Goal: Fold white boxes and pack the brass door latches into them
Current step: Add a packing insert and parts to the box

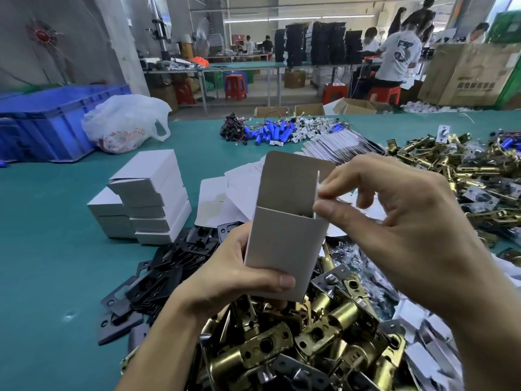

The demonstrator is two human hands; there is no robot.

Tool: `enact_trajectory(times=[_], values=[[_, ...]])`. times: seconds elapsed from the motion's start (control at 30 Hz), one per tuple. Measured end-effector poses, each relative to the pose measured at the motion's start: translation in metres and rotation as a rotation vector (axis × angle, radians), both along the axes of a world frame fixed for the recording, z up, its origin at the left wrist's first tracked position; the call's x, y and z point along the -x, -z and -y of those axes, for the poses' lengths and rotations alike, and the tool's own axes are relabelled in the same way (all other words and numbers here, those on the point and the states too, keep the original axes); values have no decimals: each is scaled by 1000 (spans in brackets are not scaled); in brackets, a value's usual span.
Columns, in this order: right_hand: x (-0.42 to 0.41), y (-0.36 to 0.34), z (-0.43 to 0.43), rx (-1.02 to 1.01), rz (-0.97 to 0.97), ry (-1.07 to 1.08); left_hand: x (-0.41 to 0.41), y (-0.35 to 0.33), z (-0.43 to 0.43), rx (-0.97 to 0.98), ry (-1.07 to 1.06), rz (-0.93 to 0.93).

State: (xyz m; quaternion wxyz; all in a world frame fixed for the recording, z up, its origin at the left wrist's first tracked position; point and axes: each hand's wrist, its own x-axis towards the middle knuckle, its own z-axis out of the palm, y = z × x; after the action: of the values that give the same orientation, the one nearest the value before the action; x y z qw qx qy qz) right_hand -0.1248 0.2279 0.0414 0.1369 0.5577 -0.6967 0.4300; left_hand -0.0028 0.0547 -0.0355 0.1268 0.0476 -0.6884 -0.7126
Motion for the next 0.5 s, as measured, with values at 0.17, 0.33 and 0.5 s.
enact_trajectory(times=[0.17, 0.33, 0.5], values=[[-8, 3, 10, 75, 37, -67, 1, 3, 2, 3, 4, -35], [-30, 5, 29, 342, 229, -257, 2, 5, 4, -92, 53, -157], [-32, 6, 31, 359, 222, -187, 1, 5, 5, -121, 39, -156]])
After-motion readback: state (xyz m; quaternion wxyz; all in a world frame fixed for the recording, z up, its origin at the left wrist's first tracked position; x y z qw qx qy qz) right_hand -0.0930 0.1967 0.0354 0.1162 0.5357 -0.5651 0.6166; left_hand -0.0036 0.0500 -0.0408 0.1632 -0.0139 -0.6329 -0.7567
